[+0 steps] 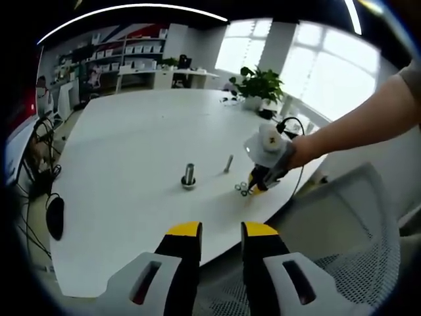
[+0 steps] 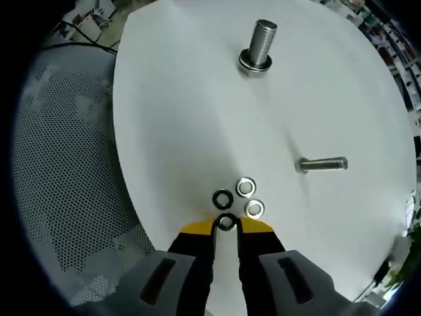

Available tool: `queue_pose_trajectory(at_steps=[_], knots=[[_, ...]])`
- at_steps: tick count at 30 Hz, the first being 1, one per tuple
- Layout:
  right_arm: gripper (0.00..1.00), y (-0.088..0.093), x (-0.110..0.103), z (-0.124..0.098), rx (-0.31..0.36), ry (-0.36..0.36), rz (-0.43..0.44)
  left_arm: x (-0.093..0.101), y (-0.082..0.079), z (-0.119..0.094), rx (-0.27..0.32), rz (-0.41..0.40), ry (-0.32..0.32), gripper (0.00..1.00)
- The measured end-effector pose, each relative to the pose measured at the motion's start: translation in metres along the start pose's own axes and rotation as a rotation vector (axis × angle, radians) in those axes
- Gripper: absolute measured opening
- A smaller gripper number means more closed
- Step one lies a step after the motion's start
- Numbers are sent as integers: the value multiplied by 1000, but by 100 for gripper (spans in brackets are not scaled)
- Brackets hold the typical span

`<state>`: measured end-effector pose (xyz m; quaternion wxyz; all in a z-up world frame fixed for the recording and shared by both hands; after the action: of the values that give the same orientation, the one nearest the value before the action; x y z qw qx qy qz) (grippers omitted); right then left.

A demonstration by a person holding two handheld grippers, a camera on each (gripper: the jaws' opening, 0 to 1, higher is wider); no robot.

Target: Place the washer onto the threaded stud by aligning its center hole with the stud, sliding it down to the base, and recovering from edge contact or off-axis alignment until the washer reaches the visible bottom stop.

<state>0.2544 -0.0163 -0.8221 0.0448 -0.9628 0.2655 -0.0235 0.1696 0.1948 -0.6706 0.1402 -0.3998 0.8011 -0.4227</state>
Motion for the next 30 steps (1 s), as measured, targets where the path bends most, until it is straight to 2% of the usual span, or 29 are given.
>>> queue_pose_trajectory(at_steps=[11, 14, 19, 25, 30], knots=[[13, 4, 1, -2, 65, 2, 113, -1, 1, -1, 1, -5, -1, 21], [13, 7, 2, -1, 60, 1, 137, -1, 1, -1, 2, -4, -1, 21], [13, 5, 5, -11, 96, 1, 163, -2, 0, -1, 7, -5, -3, 21], [13, -8, 19, -27, 140, 20, 177, -2, 0, -1, 6, -4, -2, 21], [13, -27, 38, -43, 192, 45, 183, -1, 0, -1, 4, -4, 4, 21]])
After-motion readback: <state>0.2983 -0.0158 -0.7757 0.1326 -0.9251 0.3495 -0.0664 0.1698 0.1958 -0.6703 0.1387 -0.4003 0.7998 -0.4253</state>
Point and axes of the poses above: the point that each gripper's makers call its tool centre point, and the gripper's own axes: z roughly forward along the fingers, x roughly to its right, y roughly out of its underside, the point moved 2 cm from there along -z, roughly backward along the fingers, and after that the axes turned 10 degrees about z, right-handed, at the moved point
